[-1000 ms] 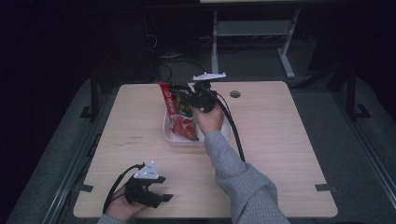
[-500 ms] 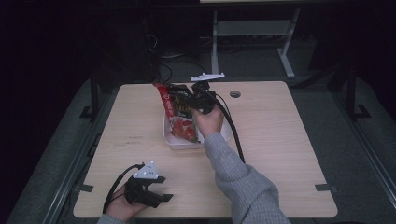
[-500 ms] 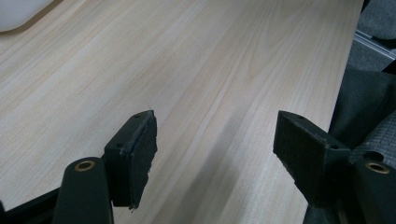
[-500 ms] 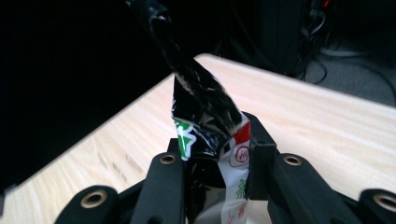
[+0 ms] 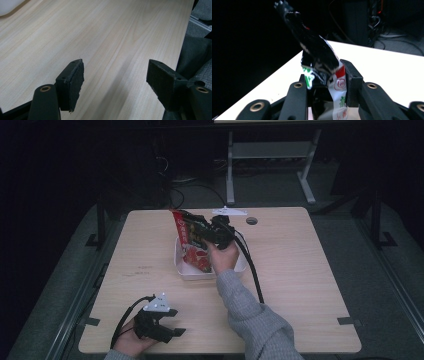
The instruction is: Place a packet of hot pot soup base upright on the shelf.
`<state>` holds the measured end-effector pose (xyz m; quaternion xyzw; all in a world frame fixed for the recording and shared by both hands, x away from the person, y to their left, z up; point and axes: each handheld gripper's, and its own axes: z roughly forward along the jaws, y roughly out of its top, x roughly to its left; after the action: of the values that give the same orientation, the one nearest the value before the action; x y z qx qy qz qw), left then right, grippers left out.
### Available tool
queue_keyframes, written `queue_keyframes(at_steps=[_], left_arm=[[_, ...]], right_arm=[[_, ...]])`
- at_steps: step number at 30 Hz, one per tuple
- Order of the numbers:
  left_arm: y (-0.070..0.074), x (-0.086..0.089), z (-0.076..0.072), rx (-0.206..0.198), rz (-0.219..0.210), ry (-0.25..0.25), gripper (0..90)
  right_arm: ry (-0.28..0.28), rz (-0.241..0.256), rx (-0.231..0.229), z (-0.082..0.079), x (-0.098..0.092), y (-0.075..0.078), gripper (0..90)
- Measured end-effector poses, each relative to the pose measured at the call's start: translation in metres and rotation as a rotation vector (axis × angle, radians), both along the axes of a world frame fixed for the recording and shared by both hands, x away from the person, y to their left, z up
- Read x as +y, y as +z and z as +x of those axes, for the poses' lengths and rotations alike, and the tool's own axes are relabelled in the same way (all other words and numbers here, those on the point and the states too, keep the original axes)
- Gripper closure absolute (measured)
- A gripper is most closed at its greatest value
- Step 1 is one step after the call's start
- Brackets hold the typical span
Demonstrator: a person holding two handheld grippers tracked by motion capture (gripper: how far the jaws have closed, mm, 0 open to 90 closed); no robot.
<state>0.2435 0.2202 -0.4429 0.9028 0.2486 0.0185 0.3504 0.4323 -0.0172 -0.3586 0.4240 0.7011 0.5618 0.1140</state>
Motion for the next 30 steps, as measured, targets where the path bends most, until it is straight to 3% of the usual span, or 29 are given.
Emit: queue_keyframes(at_steps=[8,20,23,26,28,30], left_arm=[[-0.001,-0.002,-0.001,0.002,0.002,-0.003,29.9],[-0.002,-0.003,-0.002,0.006,0.008,0.000,29.6],[-0.003,-0.004,-0.002,0.006,0.011,0.001,29.6],[-0.003,-0.004,-0.002,0.006,0.011,0.002,29.5],[-0.003,-0.003,-0.001,0.007,0.010,0.003,29.3],[-0.003,-0.003,-0.001,0.009,0.009,0.005,29.3]], right_arm=[[0.094,-0.078,0.061,0.000,-0.009,0.010,62.4],[0.142,-0.185,0.077,0.000,-0.020,0.016,65.5],[0.145,-0.180,0.088,0.001,-0.022,0.016,64.6],[0.173,-0.142,0.112,0.004,-0.026,0.014,56.6],[0.173,-0.137,0.120,0.005,-0.026,0.014,48.8],[0.176,-0.138,0.128,0.005,-0.027,0.013,47.2]])
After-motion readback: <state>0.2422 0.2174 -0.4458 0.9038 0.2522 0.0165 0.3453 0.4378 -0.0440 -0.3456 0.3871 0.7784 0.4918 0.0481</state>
